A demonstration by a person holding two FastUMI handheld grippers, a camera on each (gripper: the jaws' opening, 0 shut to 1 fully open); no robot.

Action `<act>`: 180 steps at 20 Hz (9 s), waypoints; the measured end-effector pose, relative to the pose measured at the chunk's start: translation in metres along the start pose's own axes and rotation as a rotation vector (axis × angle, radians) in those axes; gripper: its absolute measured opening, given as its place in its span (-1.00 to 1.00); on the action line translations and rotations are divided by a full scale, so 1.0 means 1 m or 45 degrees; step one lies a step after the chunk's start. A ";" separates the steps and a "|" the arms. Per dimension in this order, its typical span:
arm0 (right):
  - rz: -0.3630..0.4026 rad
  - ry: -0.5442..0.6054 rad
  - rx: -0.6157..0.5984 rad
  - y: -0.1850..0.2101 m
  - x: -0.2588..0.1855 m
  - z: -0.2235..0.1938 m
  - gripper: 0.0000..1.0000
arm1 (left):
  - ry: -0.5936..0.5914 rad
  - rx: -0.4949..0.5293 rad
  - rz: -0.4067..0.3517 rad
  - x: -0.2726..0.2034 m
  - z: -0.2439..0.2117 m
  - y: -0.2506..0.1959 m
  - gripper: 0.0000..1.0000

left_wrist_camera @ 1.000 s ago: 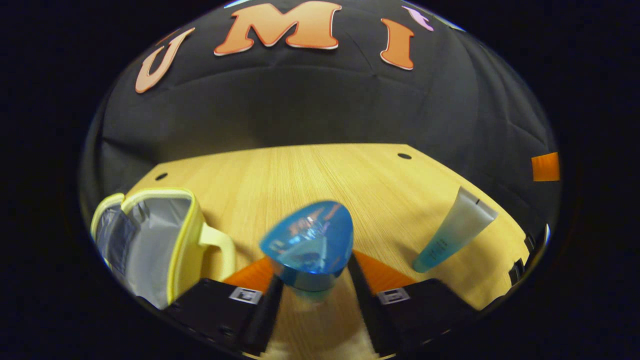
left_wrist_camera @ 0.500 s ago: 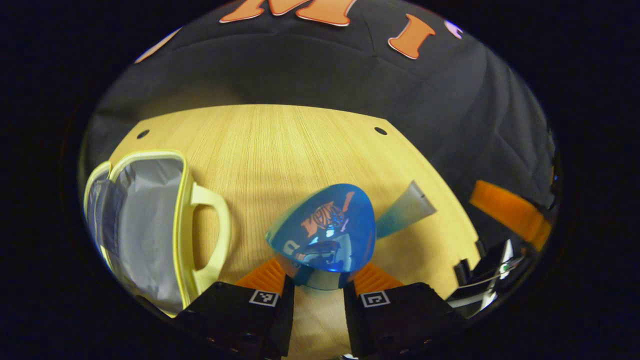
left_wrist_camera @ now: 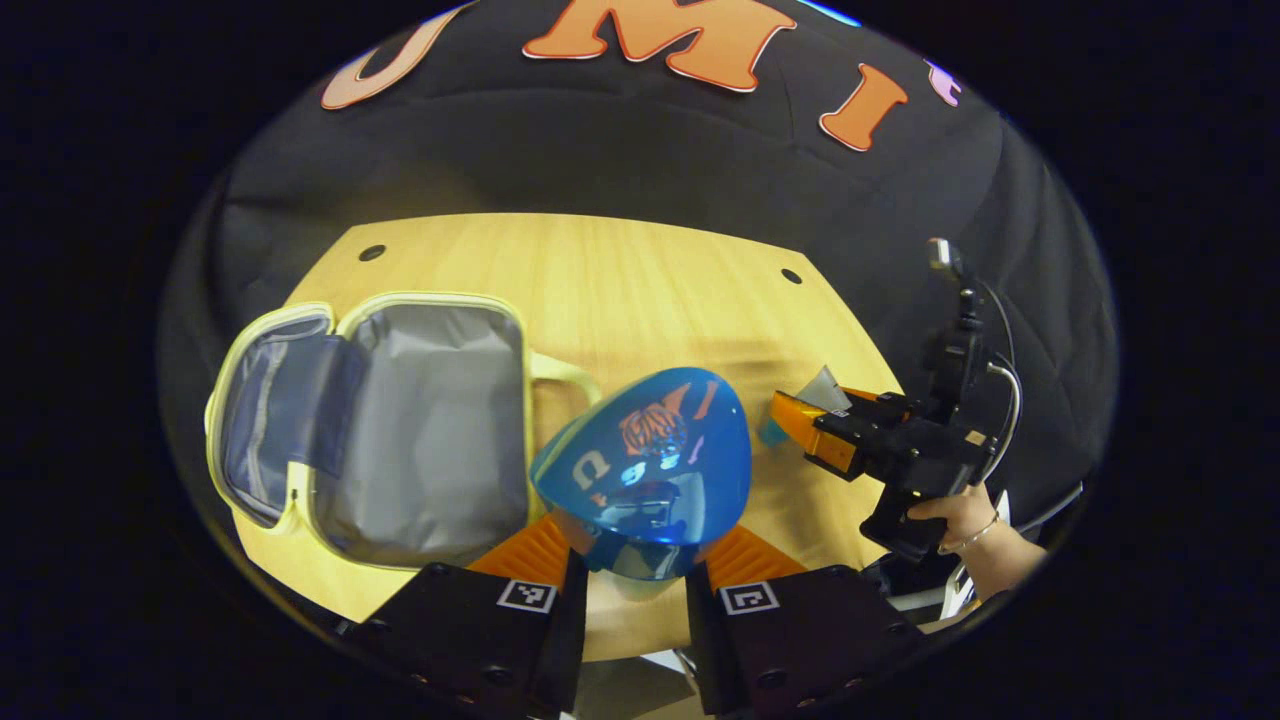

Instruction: First open the suitcase, pack the skin care products into it, and then close the suitcase.

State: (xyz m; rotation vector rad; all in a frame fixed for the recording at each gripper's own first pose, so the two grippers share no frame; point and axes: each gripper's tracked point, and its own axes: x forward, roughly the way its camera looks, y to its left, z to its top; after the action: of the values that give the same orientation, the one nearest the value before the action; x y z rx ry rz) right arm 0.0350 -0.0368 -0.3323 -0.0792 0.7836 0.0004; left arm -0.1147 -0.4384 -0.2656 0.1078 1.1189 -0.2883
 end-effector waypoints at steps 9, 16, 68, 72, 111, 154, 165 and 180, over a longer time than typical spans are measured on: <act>-0.037 0.185 -0.028 -0.002 0.016 -0.032 0.39 | 0.068 -0.053 0.036 -0.026 -0.020 0.037 -0.11; 0.106 0.280 0.125 0.020 -0.016 -0.033 -0.20 | 0.112 0.030 0.085 -0.046 -0.010 0.073 -0.10; 0.763 0.505 -0.092 0.259 -0.115 0.078 -0.22 | -0.205 -0.107 0.252 -0.139 0.048 0.258 0.99; 0.791 0.693 -0.179 0.318 -0.094 0.061 -0.21 | -0.280 -0.258 0.413 -0.197 0.004 0.305 0.98; 0.499 0.131 0.432 0.246 -0.101 0.068 0.91 | -0.361 -1.043 0.112 0.022 0.026 0.566 0.96; 0.181 -0.230 0.436 -0.018 -0.127 0.120 0.91 | -0.012 0.181 -0.161 0.102 0.170 0.019 -0.87; 0.101 -0.201 0.409 -0.033 -0.123 0.112 0.92 | 0.144 0.126 -0.079 0.202 0.093 -0.006 -0.67; 0.079 -0.401 0.388 -0.008 -0.134 0.174 0.92 | -0.590 0.631 -0.023 0.070 0.237 -0.108 0.93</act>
State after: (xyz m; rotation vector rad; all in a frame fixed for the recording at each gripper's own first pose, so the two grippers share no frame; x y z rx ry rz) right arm 0.0633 -0.0287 -0.1145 0.2298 0.4641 -0.0466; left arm 0.0899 -0.6085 -0.2189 0.4471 0.5715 -0.5721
